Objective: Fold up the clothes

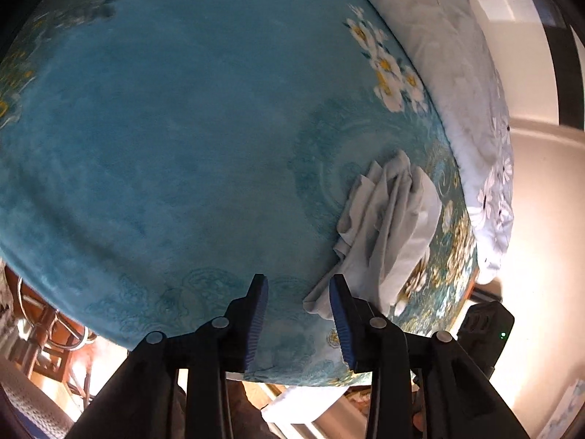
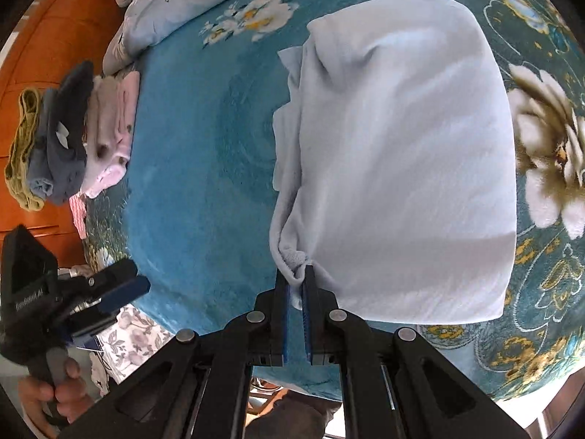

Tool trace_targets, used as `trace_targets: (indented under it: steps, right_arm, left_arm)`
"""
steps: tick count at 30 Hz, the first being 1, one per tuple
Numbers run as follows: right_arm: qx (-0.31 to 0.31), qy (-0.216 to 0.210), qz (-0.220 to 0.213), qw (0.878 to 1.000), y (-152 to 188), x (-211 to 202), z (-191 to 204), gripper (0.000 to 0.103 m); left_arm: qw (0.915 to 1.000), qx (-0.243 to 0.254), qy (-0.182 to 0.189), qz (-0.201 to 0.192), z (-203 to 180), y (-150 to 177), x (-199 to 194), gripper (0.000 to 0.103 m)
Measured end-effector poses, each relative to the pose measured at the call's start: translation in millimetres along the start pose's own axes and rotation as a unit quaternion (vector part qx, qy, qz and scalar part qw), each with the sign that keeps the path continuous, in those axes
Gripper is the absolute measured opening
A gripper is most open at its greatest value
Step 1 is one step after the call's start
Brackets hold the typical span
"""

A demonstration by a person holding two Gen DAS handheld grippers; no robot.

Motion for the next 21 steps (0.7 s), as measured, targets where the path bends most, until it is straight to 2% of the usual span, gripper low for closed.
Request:
trace_targets:
  steps: [5,7,8,10,13,16,19,21]
  right_arm:
    - [0.006,0.019,0.029,0.999,8.1,25.4,-0.8,0.006]
    - [0.024,0.013,0.023,0.999,9.2,24.6,-5.2,0.006]
    - [0.035,0.007,0.016,0.999,9.2,21.8,-8.0,0.009]
    - [0.064,-0.017,-0.003,0.998,10.2,13.3,-14.4,0.01]
    - [0.074,-0.027,-0.026,0.997,13.8,-5.0,-20.9,0.033]
    - [0.087,-0.013,-0.052,0.995,23.1,-30.0,-38.5,0.036]
    - [0.122,-0.002,-0.069,0.99,35.5,-54.2,-68.4,0.036]
    - [0.145,0.005,-0.074,0.987,43.8,-68.3,-90.6,0.036]
  left_arm:
    - [0.9977,0.063,0.004,0.024,-40.6,-4.4,14.0,0.042]
    - [0.9955,0.089,0.001,0.034,-56.2,-3.4,21.6,0.045]
    - [0.994,0.101,0.0,0.04,-64.4,-2.1,27.5,0.046]
    - [0.9903,0.127,-0.002,0.055,-82.1,1.3,42.0,0.049]
    - [0.9858,0.151,-0.007,0.073,-99.9,7.5,60.5,0.052]
    - [0.9802,0.175,-0.039,0.084,-112.3,12.7,83.5,0.055]
    - [0.9673,0.22,-0.107,0.068,-117.8,16.2,99.8,0.055]
    - [0.964,0.227,-0.124,0.061,-116.9,17.7,104.2,0.056]
Point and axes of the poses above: each gripper's, at about its wrist camera, not at the fingertips, and x roughly the way its jaws point, z to its left, y to its underside, the point moved 2 cm from there along x, roughly the way its jaws point, and after that the axes turned 11 degrees about -y, right-handed, at the moved point
